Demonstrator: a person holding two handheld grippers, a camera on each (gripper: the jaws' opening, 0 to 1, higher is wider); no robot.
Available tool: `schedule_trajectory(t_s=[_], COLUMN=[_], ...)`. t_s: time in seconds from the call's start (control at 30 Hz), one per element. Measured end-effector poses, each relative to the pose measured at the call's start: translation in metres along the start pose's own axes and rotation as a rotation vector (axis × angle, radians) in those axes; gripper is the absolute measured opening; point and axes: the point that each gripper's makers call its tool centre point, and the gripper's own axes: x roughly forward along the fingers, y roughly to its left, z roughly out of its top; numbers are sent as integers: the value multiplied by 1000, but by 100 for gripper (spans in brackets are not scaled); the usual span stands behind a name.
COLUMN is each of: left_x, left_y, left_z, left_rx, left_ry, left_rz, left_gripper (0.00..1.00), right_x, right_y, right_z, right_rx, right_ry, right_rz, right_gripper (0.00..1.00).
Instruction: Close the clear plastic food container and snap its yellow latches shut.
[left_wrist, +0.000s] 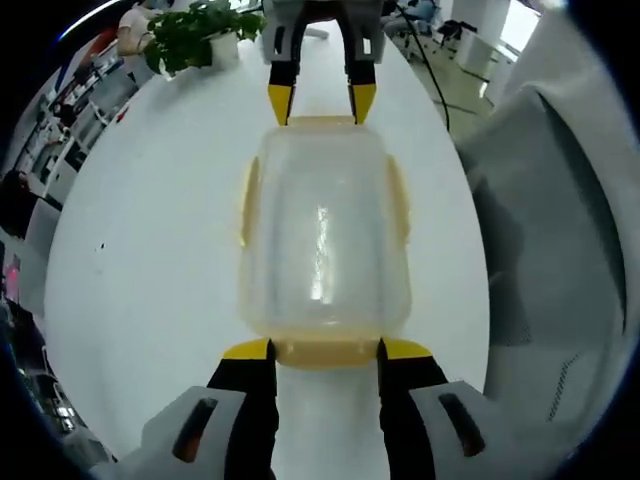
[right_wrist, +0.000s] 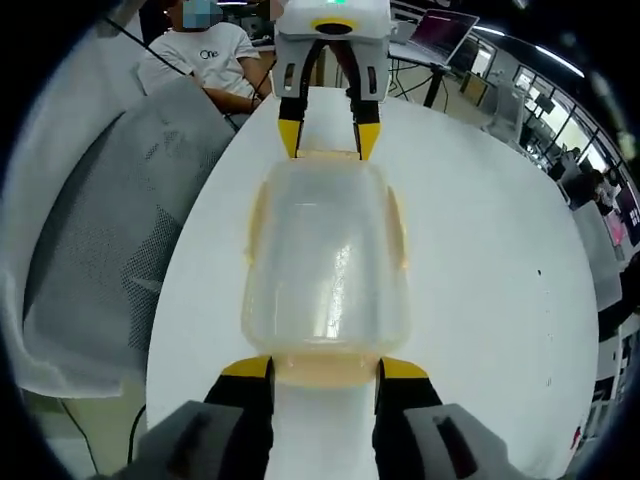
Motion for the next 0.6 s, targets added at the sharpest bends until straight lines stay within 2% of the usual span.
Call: schedule_trajectory(t_s=[0.1, 0.23, 0.6], left_x=[1, 1, 2], left_y=[-2, -2, -4], left_z=[1, 0, -1], left_rx=[-3, -5, -11], left_ry=[-1, -6, -7], left_rz=[-6, -4, 6], left_gripper=[37, 37, 38], right_x=[4, 2, 5], right_y=[3, 3, 2], right_z=[-4, -2, -4], right_rx=[-14, -5, -22], right_ry=[16, -2, 18], right_rz=[4, 6, -5], right_gripper=[37, 37, 38])
